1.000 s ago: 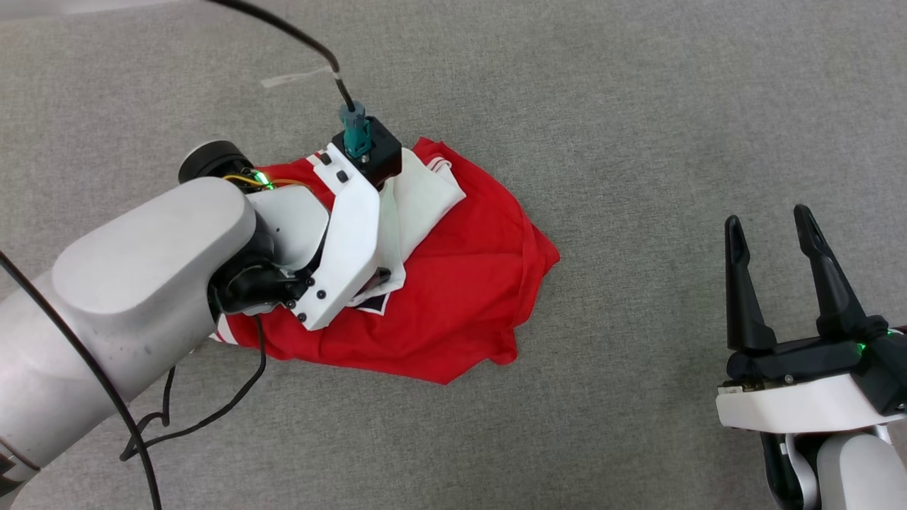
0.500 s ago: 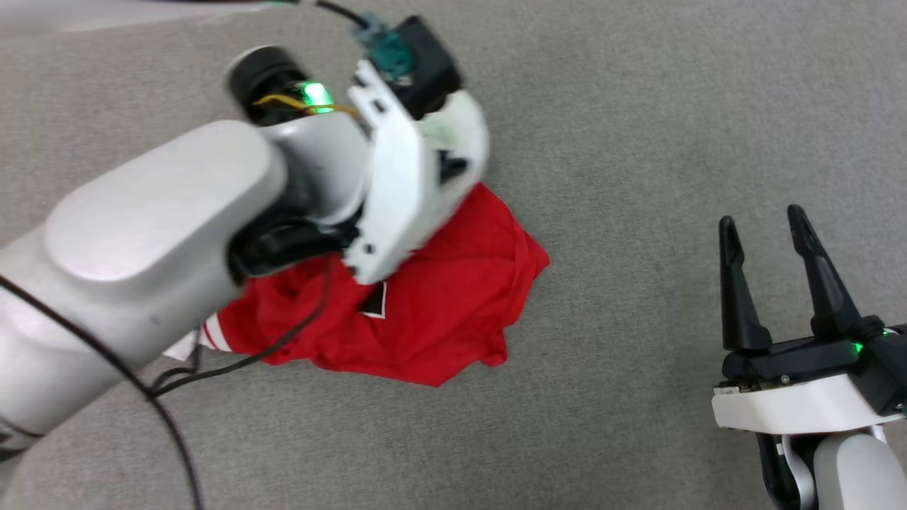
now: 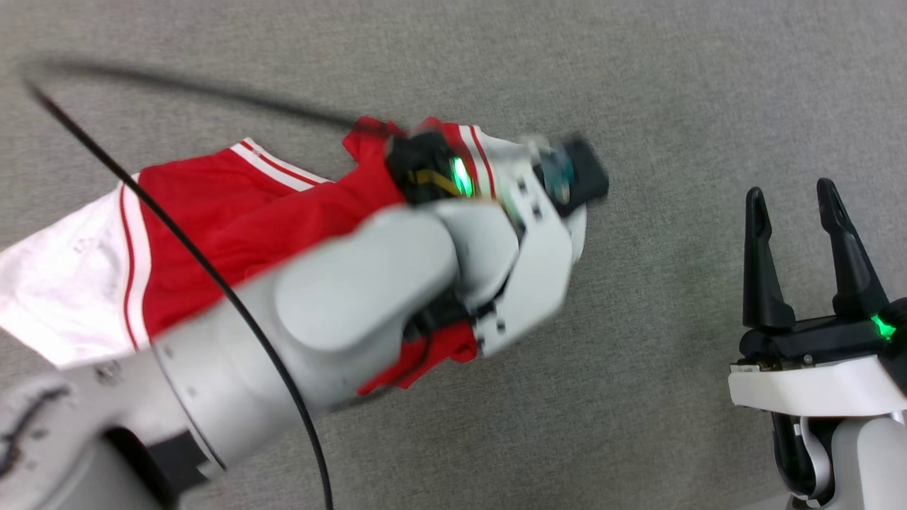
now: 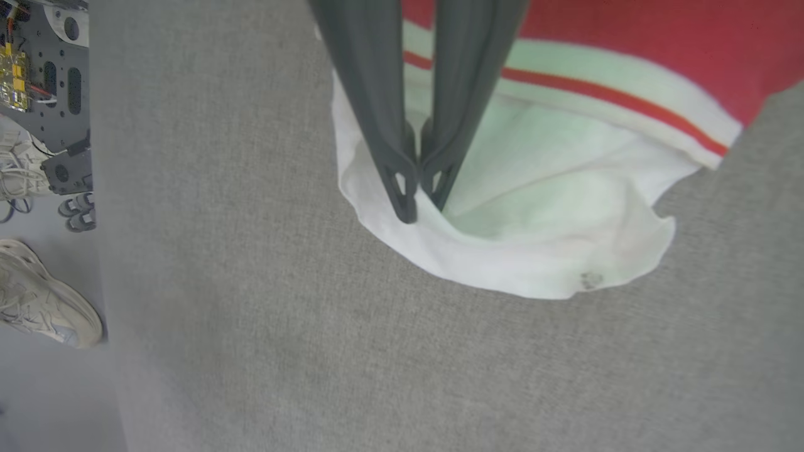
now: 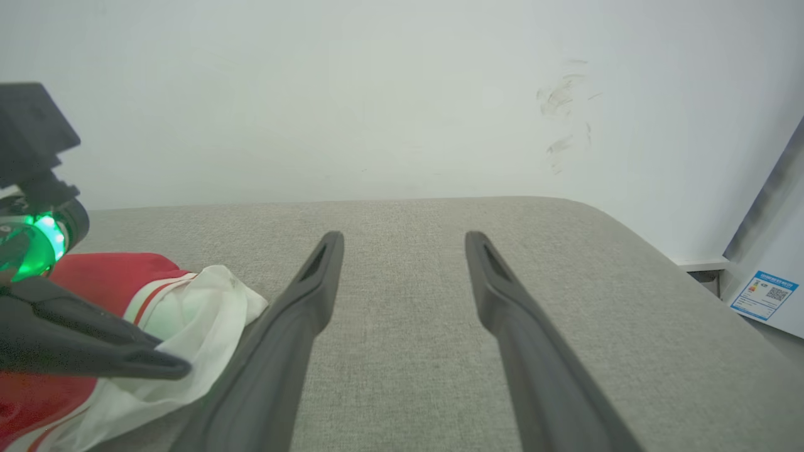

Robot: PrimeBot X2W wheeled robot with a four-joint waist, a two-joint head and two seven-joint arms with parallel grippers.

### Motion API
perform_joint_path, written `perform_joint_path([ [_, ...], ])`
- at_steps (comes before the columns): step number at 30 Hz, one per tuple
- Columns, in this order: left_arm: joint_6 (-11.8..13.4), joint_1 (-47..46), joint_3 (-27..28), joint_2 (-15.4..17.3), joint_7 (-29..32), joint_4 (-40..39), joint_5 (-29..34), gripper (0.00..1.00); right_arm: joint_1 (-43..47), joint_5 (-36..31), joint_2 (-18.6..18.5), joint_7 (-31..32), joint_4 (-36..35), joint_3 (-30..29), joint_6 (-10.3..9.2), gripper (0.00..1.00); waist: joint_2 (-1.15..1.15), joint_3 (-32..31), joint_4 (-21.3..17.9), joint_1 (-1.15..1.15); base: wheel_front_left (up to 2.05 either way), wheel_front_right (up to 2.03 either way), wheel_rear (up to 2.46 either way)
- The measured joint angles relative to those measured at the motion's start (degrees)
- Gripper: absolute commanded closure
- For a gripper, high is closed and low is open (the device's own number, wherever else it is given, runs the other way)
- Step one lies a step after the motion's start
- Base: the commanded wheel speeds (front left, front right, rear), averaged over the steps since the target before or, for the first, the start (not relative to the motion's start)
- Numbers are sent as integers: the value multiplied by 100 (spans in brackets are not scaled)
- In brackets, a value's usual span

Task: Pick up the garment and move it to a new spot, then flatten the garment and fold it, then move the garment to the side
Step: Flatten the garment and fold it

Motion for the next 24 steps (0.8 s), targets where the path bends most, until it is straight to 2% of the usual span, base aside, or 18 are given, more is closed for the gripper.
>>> perform_joint_path([
  [5, 1, 580, 24, -207, 350, 103, 495, 100, -44, 13, 0, 0, 2, -8, 0, 0, 0, 134, -108, 0, 0, 0, 0],
  [10, 1, 692, 38, -246, 237, 168, 678, 100, -75, 11, 0, -1, 5, -35, 0, 0, 0, 94, -113, 0, 0, 0, 0],
  [11, 0, 684, 24, -255, 89, 192, 714, 53, -74, -1, 0, 0, 9, -47, 0, 0, 0, 65, -99, 0, 0, 0, 0],
  [12, 0, 657, 4, -289, -140, 254, 779, 0, -71, -16, 0, 0, 12, -62, 0, 0, 0, 29, -80, 0, 0, 0, 0],
  [16, -1, 303, 21, -469, -1270, 478, 927, 0, -3, -164, 1, 0, 21, -79, 0, 0, 0, -183, 30, 0, 0, 0, 0],
  [20, 12, 182, 281, -576, -2412, 759, 1021, 0, 53, -318, 2, 0, -7, -130, 0, 0, 0, -477, 175, 0, 0, 0, 0],
  [24, 354, 237, 664, -469, -3325, 861, 1080, 0, 18, -583, 1, 0, -78, -203, 0, 0, 0, -798, 339, 0, 0, 0, 0],
])
